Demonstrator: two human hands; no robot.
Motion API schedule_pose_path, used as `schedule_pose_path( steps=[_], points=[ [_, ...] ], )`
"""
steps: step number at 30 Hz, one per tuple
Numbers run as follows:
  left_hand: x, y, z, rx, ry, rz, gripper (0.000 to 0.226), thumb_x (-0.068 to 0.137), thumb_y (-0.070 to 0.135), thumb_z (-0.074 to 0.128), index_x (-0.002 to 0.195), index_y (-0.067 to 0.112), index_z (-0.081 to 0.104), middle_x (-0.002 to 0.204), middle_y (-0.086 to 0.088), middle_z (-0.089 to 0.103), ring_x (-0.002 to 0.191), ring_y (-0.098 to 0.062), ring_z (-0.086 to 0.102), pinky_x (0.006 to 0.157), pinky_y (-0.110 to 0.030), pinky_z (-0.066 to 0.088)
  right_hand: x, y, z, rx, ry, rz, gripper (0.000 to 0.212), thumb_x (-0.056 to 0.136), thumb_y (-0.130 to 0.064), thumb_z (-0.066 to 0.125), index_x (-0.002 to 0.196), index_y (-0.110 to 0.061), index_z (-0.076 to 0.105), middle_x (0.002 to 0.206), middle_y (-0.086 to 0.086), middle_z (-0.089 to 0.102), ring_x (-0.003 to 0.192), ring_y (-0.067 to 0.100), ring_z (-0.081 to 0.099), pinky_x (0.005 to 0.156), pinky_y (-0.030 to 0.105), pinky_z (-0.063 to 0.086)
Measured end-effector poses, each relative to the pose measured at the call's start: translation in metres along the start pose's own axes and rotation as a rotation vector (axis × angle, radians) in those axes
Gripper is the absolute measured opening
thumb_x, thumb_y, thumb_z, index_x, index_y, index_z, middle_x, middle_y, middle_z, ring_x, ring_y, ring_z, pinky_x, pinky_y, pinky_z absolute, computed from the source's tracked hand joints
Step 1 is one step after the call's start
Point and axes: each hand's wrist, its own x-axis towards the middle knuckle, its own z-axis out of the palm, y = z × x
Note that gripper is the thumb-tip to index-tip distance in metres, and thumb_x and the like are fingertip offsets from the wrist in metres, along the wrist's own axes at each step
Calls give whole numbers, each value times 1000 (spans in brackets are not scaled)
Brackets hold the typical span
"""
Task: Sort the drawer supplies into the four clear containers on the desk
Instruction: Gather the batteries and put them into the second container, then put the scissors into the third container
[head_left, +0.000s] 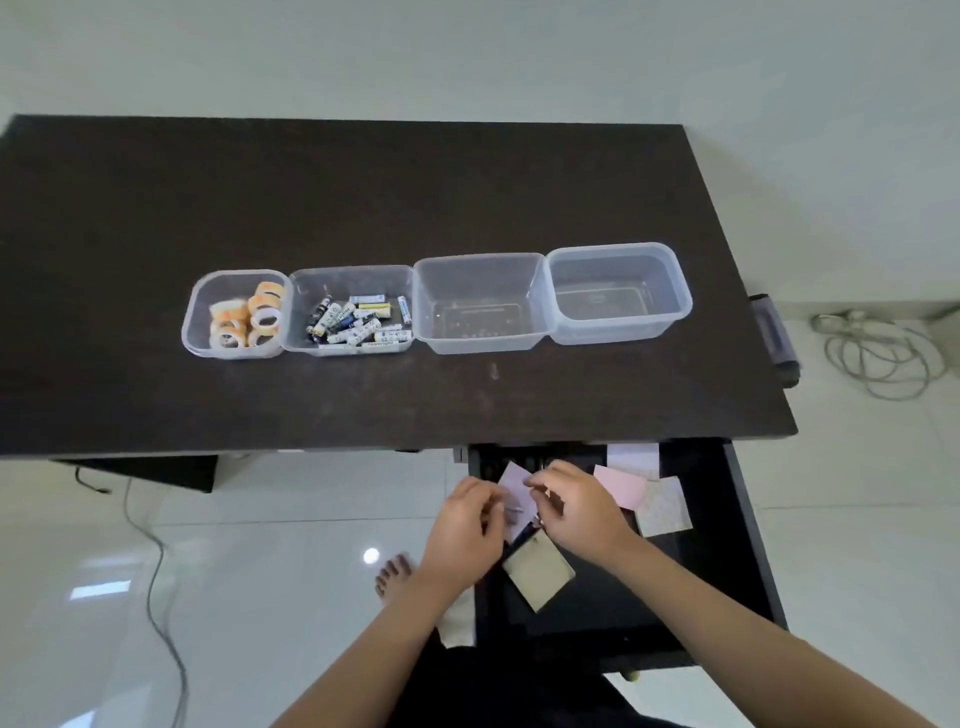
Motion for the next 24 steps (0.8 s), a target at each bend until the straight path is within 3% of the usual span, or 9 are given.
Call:
schedule_pose_path(
  steps=[3, 7, 9, 11, 14, 17, 20, 24],
  points=[
    [-9, -1, 44, 82, -89, -91, 30, 88, 11, 54, 117, 14, 62, 116, -2, 54, 105, -16, 59, 89, -23, 49, -30, 43, 0, -58, -120, 86, 19, 88, -16, 53, 101, -14, 67, 98, 1, 60, 92, 19, 59, 71, 36, 52],
    [0, -2, 79, 227, -119, -237, 54, 88, 24, 58, 137, 16, 39, 147, -7, 25, 135, -25, 28, 101, -32, 41, -52, 93, -1, -157, -208, 88, 25, 83, -13, 58, 107, -10, 65, 106, 8, 56, 105, 29, 54, 79, 43, 53],
    [11, -3, 88, 279, -94, -313, 66, 88, 26, 58, 144, 15, 26, 153, -10, 12, 141, -31, 15, 103, -37, 39, -52, 111, -5, -219, -187, 124, 35, 83, -14, 60, 117, -14, 62, 122, 9, 52, 116, 31, 47, 88, 45, 50],
    [22, -7, 96, 341, -121, -397, 76, 88, 29, 58, 148, 15, 13, 156, -12, 2, 144, -34, 8, 105, -40, 37, -46, 129, -10, -315, -180, 203, 48, 85, -23, 59, 133, -22, 50, 144, 9, 36, 131, 32, 32, 106, 46, 36],
    [30, -16, 107, 397, -156, -464, 81, 86, 29, 59, 149, 17, 8, 151, -13, 13, 137, -36, 22, 101, -41, 40, -31, 153, -15, -445, -161, 325, 69, 85, -33, 60, 145, -32, 28, 158, 9, 5, 141, 38, 12, 114, 55, 16],
    [28, -23, 116, 448, -111, -440, 78, 84, 23, 61, 147, 19, 15, 142, -9, 26, 128, -34, 32, 100, -40, 40, -27, 168, -15, -443, -214, 411, 78, 85, -37, 60, 147, -38, 14, 158, 3, -12, 141, 40, 7, 113, 58, 17],
    [18, -24, 122, 450, -97, -409, 73, 83, 17, 61, 145, 22, 21, 140, -6, 29, 121, -31, 37, 94, -39, 43, -36, 177, -9, -366, -166, 374, 74, 83, -33, 61, 146, -39, 22, 159, -1, -4, 130, 35, 21, 103, 51, 39],
    [6, -21, 133, 429, -131, -356, 70, 81, 14, 62, 142, 23, 28, 140, -4, 32, 121, -29, 39, 93, -36, 47, -54, 176, -3, -324, -122, 311, 68, 79, -27, 62, 140, -40, 34, 157, -1, 9, 119, 30, 30, 96, 45, 44]
  ],
)
